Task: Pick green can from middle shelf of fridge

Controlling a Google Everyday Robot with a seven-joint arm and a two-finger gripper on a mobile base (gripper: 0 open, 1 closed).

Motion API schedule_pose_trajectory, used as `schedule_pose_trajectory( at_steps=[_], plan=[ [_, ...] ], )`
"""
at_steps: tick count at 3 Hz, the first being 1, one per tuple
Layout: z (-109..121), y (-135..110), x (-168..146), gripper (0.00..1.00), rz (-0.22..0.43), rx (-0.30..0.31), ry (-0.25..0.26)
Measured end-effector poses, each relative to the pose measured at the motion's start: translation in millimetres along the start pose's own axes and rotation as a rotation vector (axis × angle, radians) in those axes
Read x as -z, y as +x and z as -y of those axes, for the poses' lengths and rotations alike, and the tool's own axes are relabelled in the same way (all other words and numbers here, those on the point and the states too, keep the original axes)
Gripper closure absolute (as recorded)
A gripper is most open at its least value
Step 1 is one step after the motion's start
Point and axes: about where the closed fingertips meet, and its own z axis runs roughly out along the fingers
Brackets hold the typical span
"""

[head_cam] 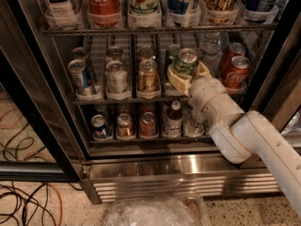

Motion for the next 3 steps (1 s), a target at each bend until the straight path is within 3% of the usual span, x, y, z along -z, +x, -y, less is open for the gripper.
schedule_pose_trajectory(
  at_steps=[3],
  plan=[
    [-35, -5, 35, 1.0, -0.058, -0.053, -0.185]
  ],
)
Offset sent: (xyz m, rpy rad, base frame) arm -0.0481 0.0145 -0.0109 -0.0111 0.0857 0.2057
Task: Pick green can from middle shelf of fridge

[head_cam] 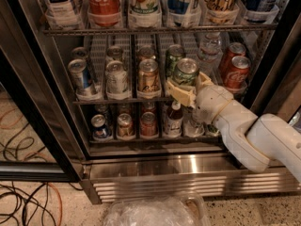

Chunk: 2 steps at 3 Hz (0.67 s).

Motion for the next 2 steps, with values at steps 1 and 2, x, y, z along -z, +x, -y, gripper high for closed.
schedule_pose_trajectory(
  at_steps=[1, 2],
  plan=[
    [-17, -5, 14, 1.0, -0.021, 0.005, -0.044],
    [-34, -9, 32, 1.0, -0.034, 0.016, -0.067]
  ],
)
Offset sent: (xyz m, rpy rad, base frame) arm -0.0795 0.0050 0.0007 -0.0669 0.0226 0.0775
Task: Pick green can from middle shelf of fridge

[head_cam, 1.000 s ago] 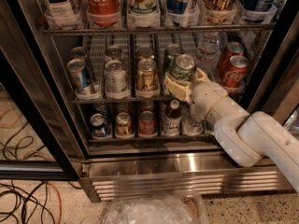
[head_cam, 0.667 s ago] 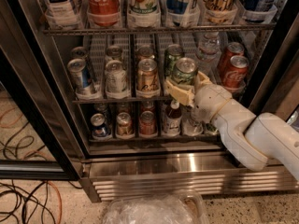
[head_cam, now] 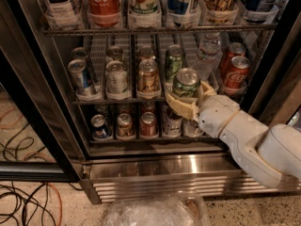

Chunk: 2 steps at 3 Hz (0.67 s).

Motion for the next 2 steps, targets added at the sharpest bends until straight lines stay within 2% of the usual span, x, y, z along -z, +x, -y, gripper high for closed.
schedule_pose_trajectory(
  at_steps=[2],
  plan=[
    [-32, -6, 43, 1.0, -0.024, 0.003, -0.014]
  ],
)
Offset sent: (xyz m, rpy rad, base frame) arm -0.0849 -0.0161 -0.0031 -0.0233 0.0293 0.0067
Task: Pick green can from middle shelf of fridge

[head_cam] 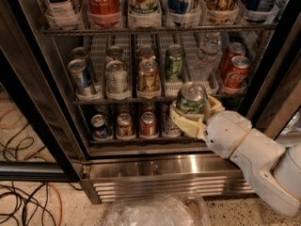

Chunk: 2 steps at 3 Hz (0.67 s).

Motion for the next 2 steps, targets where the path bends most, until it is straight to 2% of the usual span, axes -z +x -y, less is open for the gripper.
schedule_pose_trajectory(
  at_steps=[2],
  plan=[
    [-19, -1, 45, 1.0, -0.04, -0.039, -0.022]
  ],
)
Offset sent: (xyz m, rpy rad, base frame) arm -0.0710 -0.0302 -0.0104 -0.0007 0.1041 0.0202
